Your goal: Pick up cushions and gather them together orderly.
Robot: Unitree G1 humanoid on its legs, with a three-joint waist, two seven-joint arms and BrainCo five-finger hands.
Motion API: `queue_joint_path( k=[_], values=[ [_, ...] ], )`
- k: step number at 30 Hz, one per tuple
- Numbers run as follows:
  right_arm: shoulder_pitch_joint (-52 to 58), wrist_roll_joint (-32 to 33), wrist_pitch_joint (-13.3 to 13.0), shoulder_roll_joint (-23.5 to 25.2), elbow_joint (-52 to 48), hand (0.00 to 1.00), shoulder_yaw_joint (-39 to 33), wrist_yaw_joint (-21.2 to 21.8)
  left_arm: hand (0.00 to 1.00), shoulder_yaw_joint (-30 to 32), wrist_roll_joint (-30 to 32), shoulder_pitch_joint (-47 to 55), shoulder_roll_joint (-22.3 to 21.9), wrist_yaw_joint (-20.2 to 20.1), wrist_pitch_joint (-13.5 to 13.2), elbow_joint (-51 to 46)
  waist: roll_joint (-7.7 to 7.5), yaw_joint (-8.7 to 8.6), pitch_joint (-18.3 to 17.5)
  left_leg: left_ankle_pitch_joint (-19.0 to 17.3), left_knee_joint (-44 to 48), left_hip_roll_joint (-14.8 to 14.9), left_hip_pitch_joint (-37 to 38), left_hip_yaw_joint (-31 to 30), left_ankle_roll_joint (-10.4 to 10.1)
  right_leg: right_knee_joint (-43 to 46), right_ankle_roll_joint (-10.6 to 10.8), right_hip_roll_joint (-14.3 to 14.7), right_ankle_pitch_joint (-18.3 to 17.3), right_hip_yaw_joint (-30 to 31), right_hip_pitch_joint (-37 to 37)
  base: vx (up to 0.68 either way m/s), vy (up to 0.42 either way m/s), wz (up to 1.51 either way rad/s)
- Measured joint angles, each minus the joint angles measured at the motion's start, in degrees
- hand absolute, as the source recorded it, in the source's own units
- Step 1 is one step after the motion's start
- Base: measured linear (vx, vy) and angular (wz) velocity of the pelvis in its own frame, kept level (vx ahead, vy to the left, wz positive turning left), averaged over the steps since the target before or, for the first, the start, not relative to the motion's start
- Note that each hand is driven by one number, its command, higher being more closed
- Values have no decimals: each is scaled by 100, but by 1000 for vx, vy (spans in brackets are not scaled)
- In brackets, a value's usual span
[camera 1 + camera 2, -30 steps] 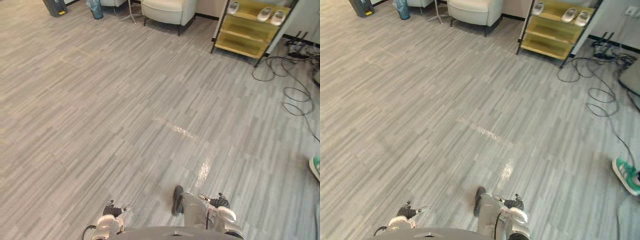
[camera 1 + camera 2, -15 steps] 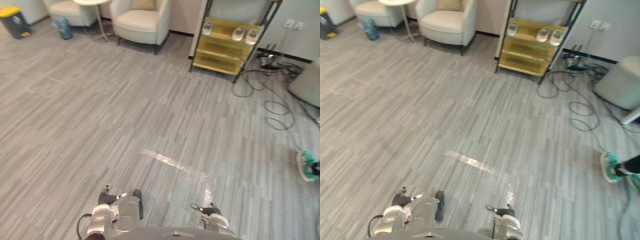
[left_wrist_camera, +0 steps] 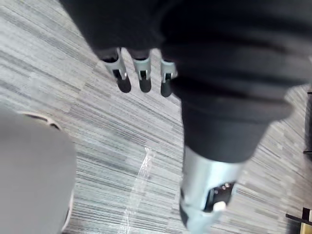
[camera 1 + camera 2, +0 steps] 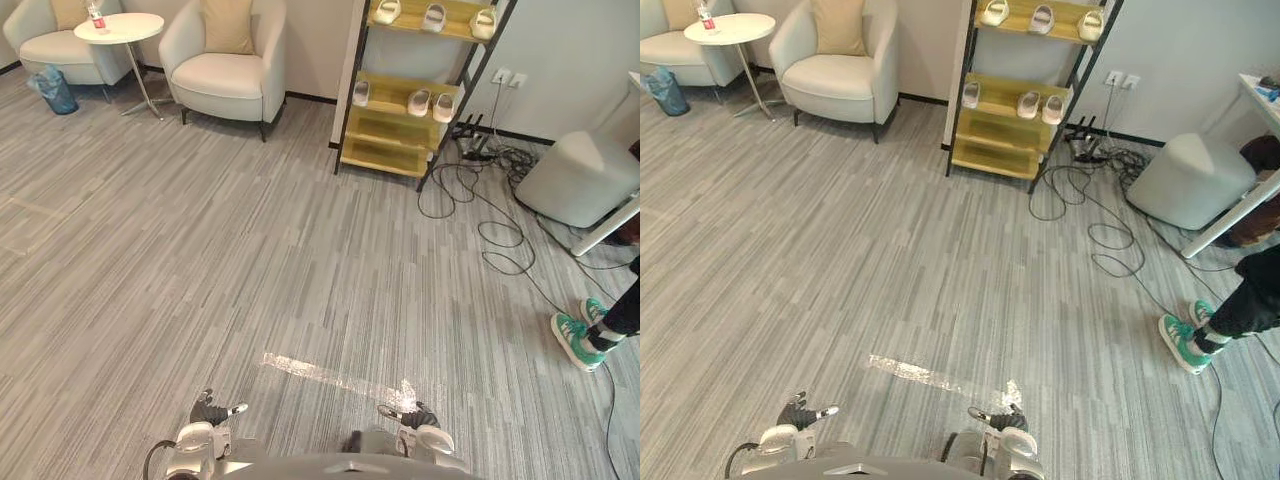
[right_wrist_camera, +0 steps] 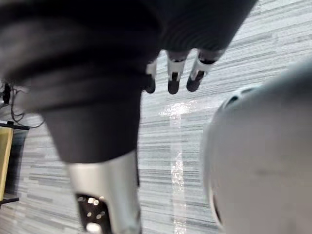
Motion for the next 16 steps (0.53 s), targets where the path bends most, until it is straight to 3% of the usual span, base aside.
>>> queue_joint_path(
  k=[2,4,7,8,9,12,16],
  values=[
    [59,1,4,-24,-5,0,7,-8,0,16,14,22,-37,-21,-1,-96,54,49,5,74,1092,216,-459,-20,38,-163,-2,125,-2,-47,245,34,-40,2],
    [86,1,7,-23,-5,0,12,-14,0,-1,21,31,-36,-27,-8,-139,62,46,0,-17,1360,264,-670,35,124,-282,9,168,8,3,347,50,27,-11],
    [80,45,18,-61,-23,0,9,-15,0,-108,19,23,-42,-25,-7,-139,132,70,-25,-249,-251,-28,-618,-29,43,-281,119,196,106,289,176,55,146,-44],
    [85,49,29,-47,2,0,3,-14,0,-138,21,-5,-14,-28,-7,-131,107,145,-35,-153,-638,-197,-410,165,35,-421,187,146,250,517,149,92,175,-51],
    [98,46,29,-3,5,0,-2,-14,0,-200,24,-1,54,-28,-9,-58,-14,127,-90,47,-1028,-353,-258,264,166,-859,220,83,531,618,324,124,135,-44],
    [170,39,27,56,-12,0,-66,-17,0,-193,28,-19,69,-25,0,-18,-13,90,-88,162,-1336,-533,52,451,231,-1332,247,-23,776,720,580,133,142,-21],
    [191,33,26,40,-8,0,-121,-12,0,-197,30,-23,62,-27,0,88,41,33,-158,162,-1461,-634,183,384,232,-1573,239,-73,803,713,767,87,78,1]
  ],
)
